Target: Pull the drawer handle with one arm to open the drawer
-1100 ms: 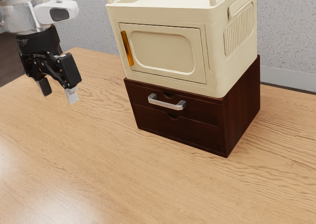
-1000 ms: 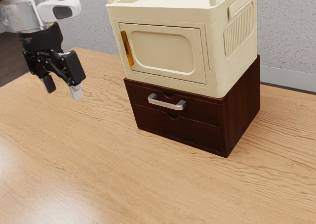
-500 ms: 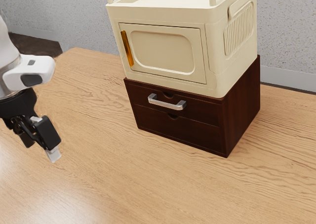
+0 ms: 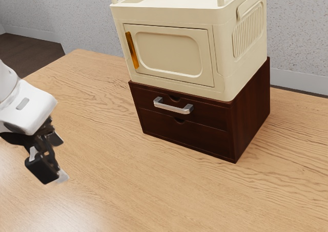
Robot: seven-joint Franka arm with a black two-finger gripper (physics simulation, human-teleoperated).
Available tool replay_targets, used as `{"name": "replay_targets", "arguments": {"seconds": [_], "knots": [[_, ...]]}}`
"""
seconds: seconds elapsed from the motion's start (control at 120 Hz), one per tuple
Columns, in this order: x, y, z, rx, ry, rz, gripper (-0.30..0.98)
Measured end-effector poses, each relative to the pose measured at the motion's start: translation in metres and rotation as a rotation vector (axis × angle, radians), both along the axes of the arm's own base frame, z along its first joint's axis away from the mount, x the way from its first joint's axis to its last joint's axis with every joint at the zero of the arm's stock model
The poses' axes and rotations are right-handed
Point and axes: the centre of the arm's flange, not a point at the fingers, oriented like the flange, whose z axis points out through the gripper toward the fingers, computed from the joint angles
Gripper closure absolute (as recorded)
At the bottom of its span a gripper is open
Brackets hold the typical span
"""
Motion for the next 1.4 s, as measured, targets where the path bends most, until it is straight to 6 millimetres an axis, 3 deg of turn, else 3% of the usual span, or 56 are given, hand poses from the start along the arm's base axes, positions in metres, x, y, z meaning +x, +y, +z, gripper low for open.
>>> {"name": "replay_targets", "arguments": {"seconds": [0.117,0.3,0.45,0.6,0.975,1.4], "knots": [[0.018,0.001,-0.011,0.035,-0.013,-0.143,0.00],[0.081,-0.022,-0.045,0.137,-0.030,-0.370,0.00],[0.109,-0.038,-0.044,0.198,-0.112,-0.515,0.00],[0.116,-0.052,-0.043,0.214,-0.176,-0.621,0.00],[0.132,-0.061,-0.070,0.234,-0.173,-0.769,0.00],[0.153,-0.041,-0.085,0.207,-0.181,-0.780,0.00]]}}
